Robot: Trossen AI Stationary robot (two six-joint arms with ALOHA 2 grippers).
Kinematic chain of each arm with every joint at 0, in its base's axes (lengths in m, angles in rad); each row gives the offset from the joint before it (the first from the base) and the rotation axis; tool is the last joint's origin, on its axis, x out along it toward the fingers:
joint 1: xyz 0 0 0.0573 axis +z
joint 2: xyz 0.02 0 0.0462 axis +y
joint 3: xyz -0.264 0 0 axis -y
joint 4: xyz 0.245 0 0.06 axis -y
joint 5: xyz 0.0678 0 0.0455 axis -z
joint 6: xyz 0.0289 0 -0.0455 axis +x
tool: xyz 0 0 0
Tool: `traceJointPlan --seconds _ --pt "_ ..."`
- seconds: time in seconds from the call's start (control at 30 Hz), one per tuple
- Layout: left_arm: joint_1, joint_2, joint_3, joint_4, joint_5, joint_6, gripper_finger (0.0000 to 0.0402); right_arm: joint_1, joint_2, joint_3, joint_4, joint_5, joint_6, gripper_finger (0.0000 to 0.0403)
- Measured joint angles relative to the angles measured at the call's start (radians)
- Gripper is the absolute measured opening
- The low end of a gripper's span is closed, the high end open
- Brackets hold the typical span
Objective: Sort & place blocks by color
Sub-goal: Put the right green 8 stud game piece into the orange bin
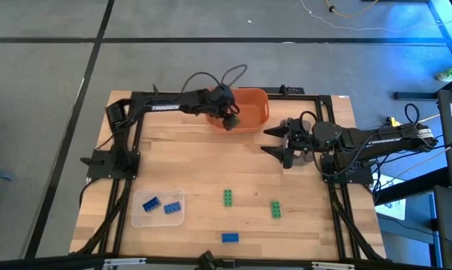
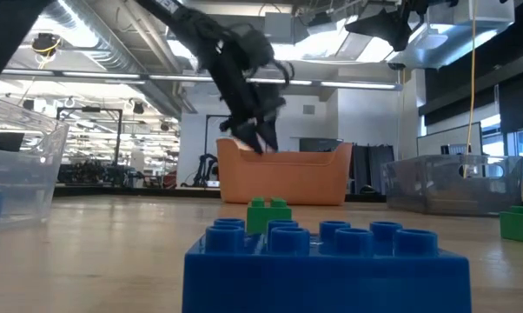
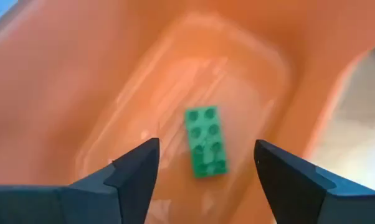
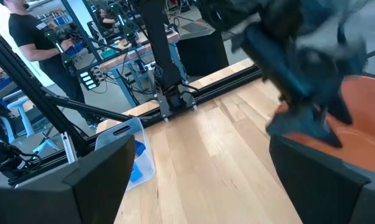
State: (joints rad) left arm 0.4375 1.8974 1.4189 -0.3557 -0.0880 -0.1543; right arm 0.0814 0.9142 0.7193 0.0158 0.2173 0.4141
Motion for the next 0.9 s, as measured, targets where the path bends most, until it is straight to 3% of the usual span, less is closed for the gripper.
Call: traceJointPlan --seconds 0.2,0.37,0.7,0.9 --pt "0.000 -0.194 0.000 0.007 0.088 -0.023 0.0258 0.000 0.000 0.000 0.001 0.000 0.000 0.0371" --pt "-0.087 -0.392 -0.029 0.077 0.117 -0.023 0.0256 0.000 0.000 0.000 0.002 0.000 0.002 0.0371" --pt "-0.359 -0.746 -0.542 0.662 -0.078 -0.134 0.0250 0.000 0.000 0.000 0.002 0.000 -0.001 0.0371" --pt "-0.464 -0.862 -0.711 0.776 -0.108 -0.159 0.0250 0.000 0.000 0.000 0.002 0.000 -0.002 0.0371"
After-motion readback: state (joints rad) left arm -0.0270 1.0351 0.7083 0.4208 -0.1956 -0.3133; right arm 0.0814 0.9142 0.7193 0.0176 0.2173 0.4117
